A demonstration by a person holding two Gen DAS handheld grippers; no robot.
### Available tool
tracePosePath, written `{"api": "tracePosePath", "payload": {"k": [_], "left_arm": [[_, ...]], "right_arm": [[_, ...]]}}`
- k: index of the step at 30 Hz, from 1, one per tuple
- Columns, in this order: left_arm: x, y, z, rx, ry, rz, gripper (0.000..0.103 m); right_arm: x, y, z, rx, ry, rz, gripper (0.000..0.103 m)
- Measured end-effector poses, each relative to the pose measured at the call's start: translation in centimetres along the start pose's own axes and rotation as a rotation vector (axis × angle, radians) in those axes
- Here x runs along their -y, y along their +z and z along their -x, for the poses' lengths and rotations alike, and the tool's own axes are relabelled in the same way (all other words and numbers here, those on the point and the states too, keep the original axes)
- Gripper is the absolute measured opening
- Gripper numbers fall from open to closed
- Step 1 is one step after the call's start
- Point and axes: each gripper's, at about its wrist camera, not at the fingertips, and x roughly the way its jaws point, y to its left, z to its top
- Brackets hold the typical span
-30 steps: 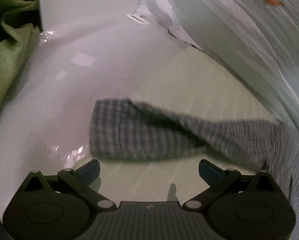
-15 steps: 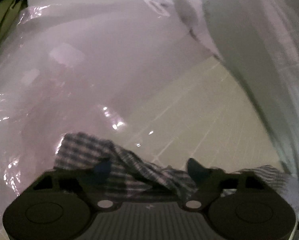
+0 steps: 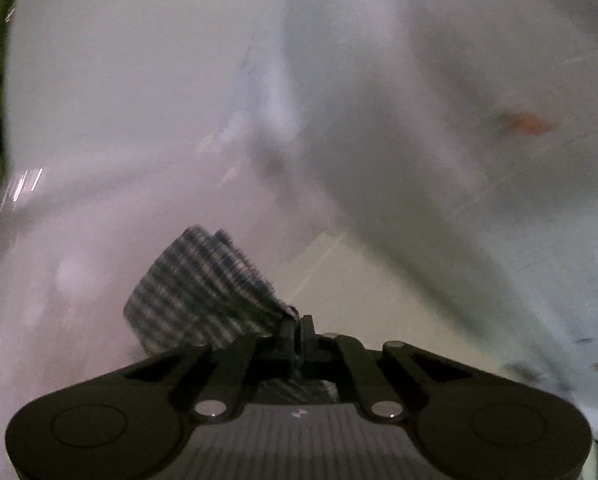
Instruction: Fold clothes
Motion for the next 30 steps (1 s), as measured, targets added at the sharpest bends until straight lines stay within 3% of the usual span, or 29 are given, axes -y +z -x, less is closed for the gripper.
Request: {"api": "tracePosePath", "payload": {"k": [1,4,7,10,12,14,16,20,27,29,30], "left_arm": [[0.1,0.1,1.4,0.056,-0.058,-0.019,0.001],[-0.3,-1.4,4.3,0.127,-0.113,-0.062,0.002],[-2.5,-5.0,4.2,-0.005,0.012,-0.065,0.005],[-5.7,-8.0,3.8,-0.164,0.118,0.042,0.005],[-7.8,-9.7,4.0,-0.246,0.174,0.116,0.016],[-8.6,-9.5,4.7,-0.217,0.205,0.153,0.044],[-9.1,-8.8,5.2,-0.167,0.218,0.164,0.059],[-9.4,-7.4,3.7,-0.179,0.244,0.116,0.069],[-9.3,-6.8,-0.4,-0.273,0.304,-0.016,0.069],[-8.9,-7.3,-1.2,-0.286,0.326,-0.059,0.048],[-8.7,-7.4,-1.3,-0.285,0.336,-0.093,0.042]], "right_arm": [[0.0,0.0,0.0,0.001,0.001,0.001,0.103],[0.1,0.0,0.0,0.003,0.005,0.004,0.103],[0.3,-0.1,0.0,0.005,0.008,0.007,0.103],[0.2,-0.1,0.0,0.005,0.008,0.008,0.103],[0.2,-0.1,0.0,0.004,0.007,0.008,0.103],[0.2,-0.1,0.0,0.002,0.008,0.008,0.103],[0.1,0.0,-0.1,0.003,0.009,0.010,0.103],[0.0,0.1,-0.1,0.005,0.013,0.017,0.103],[-0.2,0.0,-0.1,0.011,0.010,0.011,0.103],[-0.1,-0.1,-0.1,0.013,0.008,0.009,0.103],[-0.1,-0.1,-0.1,0.014,0.007,0.007,0.103]]}}
